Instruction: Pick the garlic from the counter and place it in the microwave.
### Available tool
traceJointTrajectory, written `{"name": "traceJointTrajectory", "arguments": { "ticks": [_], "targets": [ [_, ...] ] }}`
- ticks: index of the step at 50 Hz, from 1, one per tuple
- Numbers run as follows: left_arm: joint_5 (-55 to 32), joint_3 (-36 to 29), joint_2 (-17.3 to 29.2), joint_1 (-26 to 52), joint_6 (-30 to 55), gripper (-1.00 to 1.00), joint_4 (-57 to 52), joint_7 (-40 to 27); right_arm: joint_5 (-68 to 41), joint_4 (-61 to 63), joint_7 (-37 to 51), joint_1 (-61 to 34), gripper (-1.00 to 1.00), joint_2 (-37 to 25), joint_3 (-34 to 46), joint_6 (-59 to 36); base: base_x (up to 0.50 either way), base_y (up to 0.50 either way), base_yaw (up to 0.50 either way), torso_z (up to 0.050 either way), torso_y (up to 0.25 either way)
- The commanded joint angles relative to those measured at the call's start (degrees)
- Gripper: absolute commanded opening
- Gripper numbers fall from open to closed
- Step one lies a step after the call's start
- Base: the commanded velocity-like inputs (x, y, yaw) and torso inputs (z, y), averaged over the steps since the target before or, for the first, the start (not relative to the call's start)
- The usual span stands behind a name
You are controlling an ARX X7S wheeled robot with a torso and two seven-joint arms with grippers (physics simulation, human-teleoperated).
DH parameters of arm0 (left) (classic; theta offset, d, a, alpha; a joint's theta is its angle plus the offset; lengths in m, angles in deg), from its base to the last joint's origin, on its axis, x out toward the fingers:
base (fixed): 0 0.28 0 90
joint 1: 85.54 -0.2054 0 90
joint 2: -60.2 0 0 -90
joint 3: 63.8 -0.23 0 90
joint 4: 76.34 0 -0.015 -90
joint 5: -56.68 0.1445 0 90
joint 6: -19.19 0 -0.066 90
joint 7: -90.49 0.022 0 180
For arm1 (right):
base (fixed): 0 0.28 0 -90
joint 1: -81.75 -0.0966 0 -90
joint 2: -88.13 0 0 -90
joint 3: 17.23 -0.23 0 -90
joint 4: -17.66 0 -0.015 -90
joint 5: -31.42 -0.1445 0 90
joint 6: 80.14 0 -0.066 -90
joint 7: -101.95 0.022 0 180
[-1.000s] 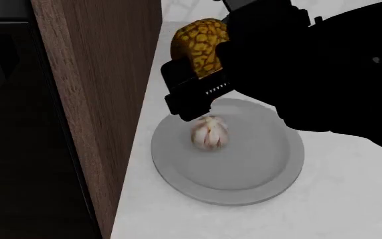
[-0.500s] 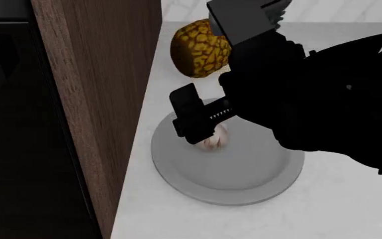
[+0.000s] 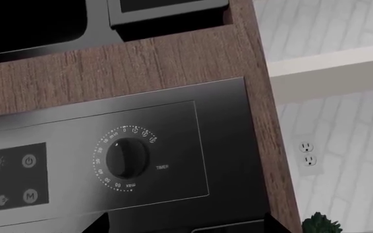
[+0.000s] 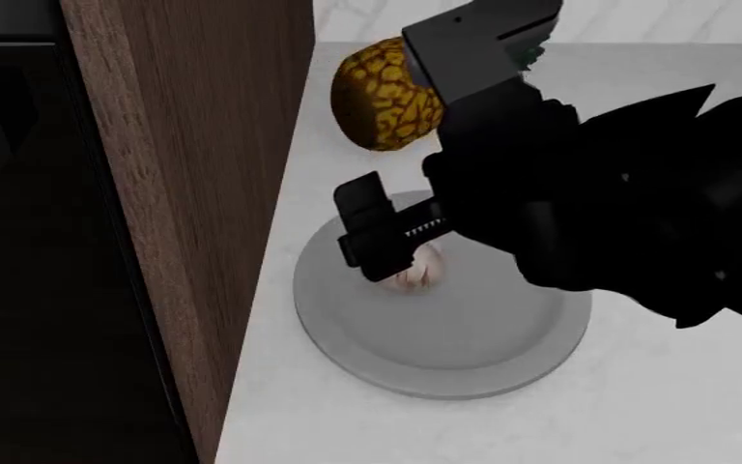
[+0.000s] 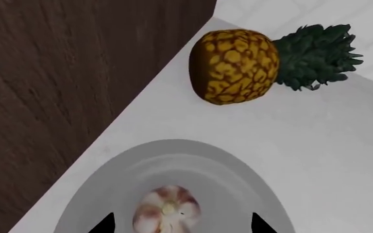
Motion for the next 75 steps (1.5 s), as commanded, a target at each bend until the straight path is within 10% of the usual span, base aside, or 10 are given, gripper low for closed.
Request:
{"name": "traceJointTrajectory", "arguments": {
  "ticks": [1, 75],
  "targets": [
    [1.75, -2.13, 0.49, 0.02, -0.9, 1.0, 0.0, 0.0, 0.23, -2.65, -0.93, 2.07, 1.0, 1.56, -0.25, 0.47, 0.0, 0.0, 0.0, 0.0, 0.0],
    [4.23, -5.48, 1.34, 0.03, -2.58, 1.0, 0.0, 0.0, 2.6, -11.8, -4.08, 11.09, 1.0, 6.84, 0.05, 0.34, 0.0, 0.0, 0.0, 0.0, 0.0]
  ]
}}
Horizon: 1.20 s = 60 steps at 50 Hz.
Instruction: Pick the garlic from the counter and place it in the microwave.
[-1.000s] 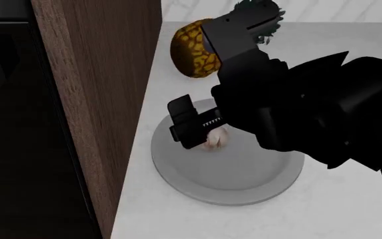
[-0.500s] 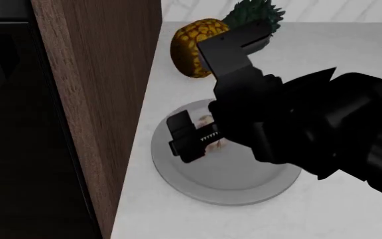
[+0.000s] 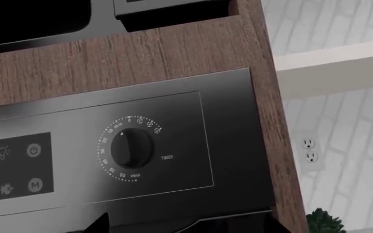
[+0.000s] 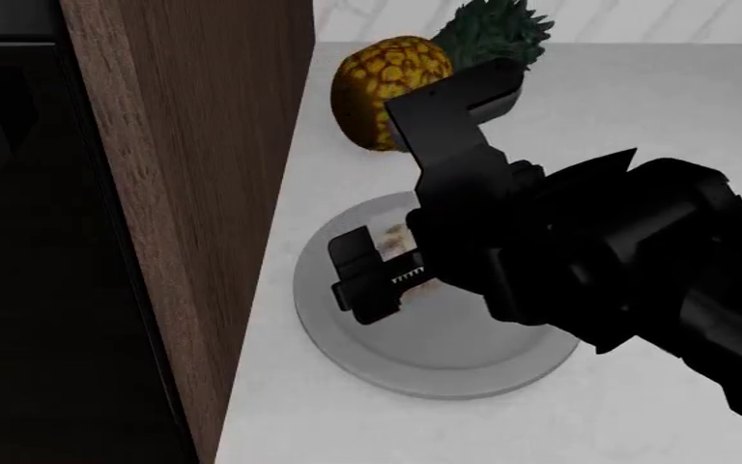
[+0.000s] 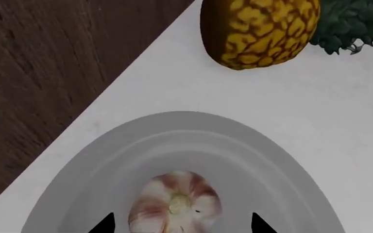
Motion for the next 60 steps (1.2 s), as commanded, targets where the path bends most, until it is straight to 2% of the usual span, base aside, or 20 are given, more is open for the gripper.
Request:
{"name": "traceJointTrajectory", "arguments": {
  "ticks": [1, 60],
  "targets": [
    [1.78, -2.1, 0.51, 0.01, -0.89, 1.0, 0.0, 0.0, 0.2, -1.58, -0.67, 1.15, 1.0, 0.89, -0.1, -0.11, 0.0, 0.0, 0.0, 0.0, 0.0],
    [1.57, -2.25, -0.1, -0.03, -1.56, 1.0, 0.0, 0.0, 1.89, -7.72, -2.47, 5.57, 1.0, 4.14, -0.63, -0.16, 0.0, 0.0, 0.0, 0.0, 0.0]
  ]
}}
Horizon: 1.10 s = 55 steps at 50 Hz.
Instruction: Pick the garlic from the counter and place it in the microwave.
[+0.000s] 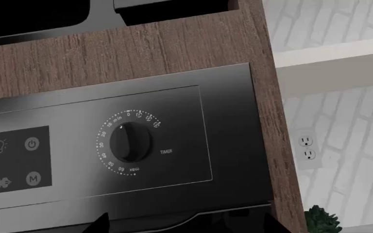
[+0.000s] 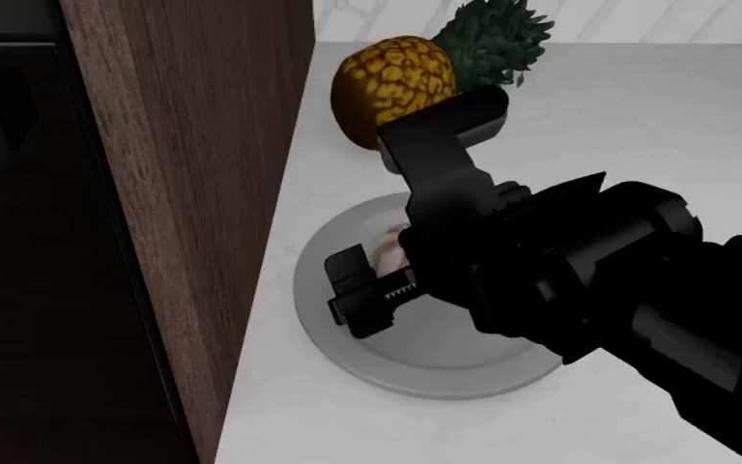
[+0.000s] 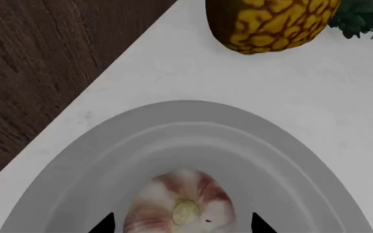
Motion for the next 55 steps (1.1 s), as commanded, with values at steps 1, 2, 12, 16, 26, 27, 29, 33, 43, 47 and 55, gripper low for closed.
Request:
{"name": "traceJointTrajectory", "arguments": {
  "ticks": [1, 2, 12, 16, 26, 27, 29, 33, 43, 47, 55],
  "targets": [
    [-0.16, 0.21, -0.08, -0.01, 0.07, 1.0, 0.0, 0.0, 0.31, -1.21, -0.43, 0.88, 1.0, 0.72, -0.12, -0.02, 0.0, 0.0, 0.0, 0.0, 0.0],
    [-0.12, 0.2, -0.11, -0.01, 0.09, 1.0, 0.0, 0.0, 0.29, -1.04, -0.41, 0.83, 1.0, 0.65, -0.18, -0.05, 0.0, 0.0, 0.0, 0.0, 0.0],
    [0.99, -1.12, 0.2, -0.05, -0.48, 1.0, 0.0, 0.0, 0.25, 0.31, 0.0, -0.15, -1.0, -0.42, -0.81, -0.09, 0.0, 0.0, 0.0, 0.0, 0.0],
    [0.95, -0.99, 0.18, -0.06, -0.45, 1.0, 0.0, 0.0, 0.01, 2.83, 1.08, -1.66, -1.0, -1.65, -1.46, -0.12, 0.0, 0.0, 0.0, 0.0, 0.0],
    [0.68, -0.65, 0.16, -0.01, -0.19, 1.0, 0.0, 0.0, -0.2, 15.78, 6.01, -8.66, -1.0, -7.55, -4.28, 0.5, 0.0, 0.0, 0.0, 0.0, 0.0],
    [0.6, -0.56, 0.1, -0.02, -0.17, 1.0, 0.0, 0.0, -0.26, 17.19, 6.63, -9.37, -1.0, -8.34, -4.66, 0.68, 0.0, 0.0, 0.0, 0.0, 0.0],
    [0.58, -0.53, 0.04, -0.05, -0.14, 1.0, 0.0, 0.0, -0.09, 19.06, 7.31, -10.27, -1.0, -9.65, -5.18, 1.15, 0.0, 0.0, 0.0, 0.0, 0.0],
    [-0.12, 0.14, -0.13, -0.15, 0.22, 1.0, 0.0, 0.0, 0.65, 24.87, 10.47, -12.59, -1.0, -14.28, -7.05, 3.85, 0.0, 0.0, 0.0, 0.0, 0.0],
    [-2.57, 2.59, -0.75, -0.03, 1.72, 1.0, 0.0, 0.0, 0.84, 41.99, 20.14, -16.57, -1.0, -26.92, -12.97, 11.87, 0.0, 0.0, 0.0, 0.0, 0.0],
    [-2.88, 2.97, -0.86, -0.01, 2.0, 1.0, 0.0, 0.0, 5.85, 48.03, 25.87, -18.64, -1.0, -30.47, -13.76, 13.84, 0.0, 0.0, 0.0, 0.0, 0.0],
    [-0.46, 0.33, 0.56, -0.09, 1.19, 1.0, 0.0, 0.0, 6.03, 60.29, 31.72, -22.39, -1.0, -38.22, -18.07, 17.4, 0.0, 0.0, 0.0, 0.0, 0.0]
  ]
}}
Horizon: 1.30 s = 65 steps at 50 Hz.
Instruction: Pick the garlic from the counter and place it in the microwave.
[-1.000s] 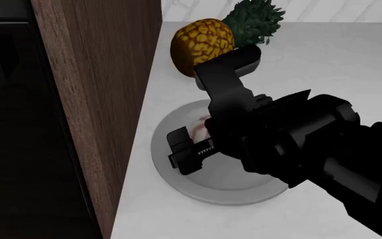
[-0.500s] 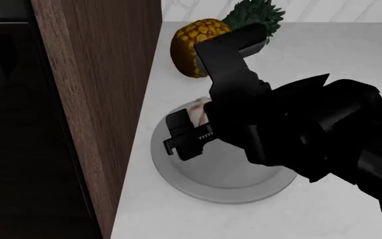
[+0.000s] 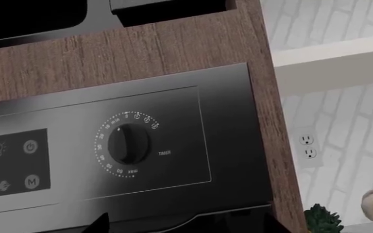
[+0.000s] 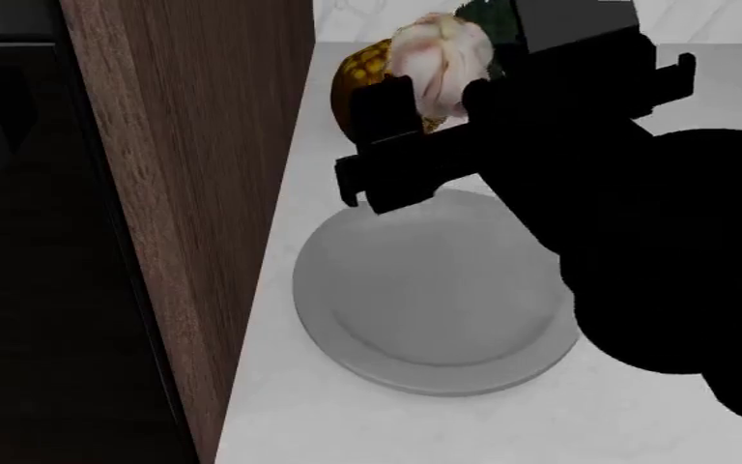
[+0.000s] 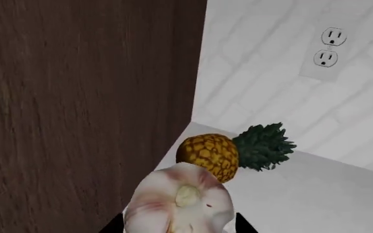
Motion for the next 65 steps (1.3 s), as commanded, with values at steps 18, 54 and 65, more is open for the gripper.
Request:
{"name": "traceJointTrajectory", "arguments": {
  "ticks": [18, 54, 65],
  "targets": [
    [-0.16, 0.29, 1.25, 0.05, 1.44, 1.0, 0.0, 0.0, 10.07, 35.49, 24.77, -9.11, -1.0, -21.89, -10.21, 5.63, 0.0, 0.0, 0.0, 0.0, 0.0],
    [-0.25, 0.89, 1.53, 0.07, 1.25, 1.0, 0.0, 0.0, 16.12, 46.75, 31.65, -5.73, -1.0, -27.14, -13.71, 9.2, 0.0, 0.0, 0.0, 0.0, 0.0],
    [-1.01, 1.86, 1.19, 0.06, 1.61, 1.0, 0.0, 0.0, 13.39, 48.22, 33.07, -8.19, -1.0, -28.21, -16.54, 7.72, 0.0, 0.0, 0.0, 0.0, 0.0]
  ]
}}
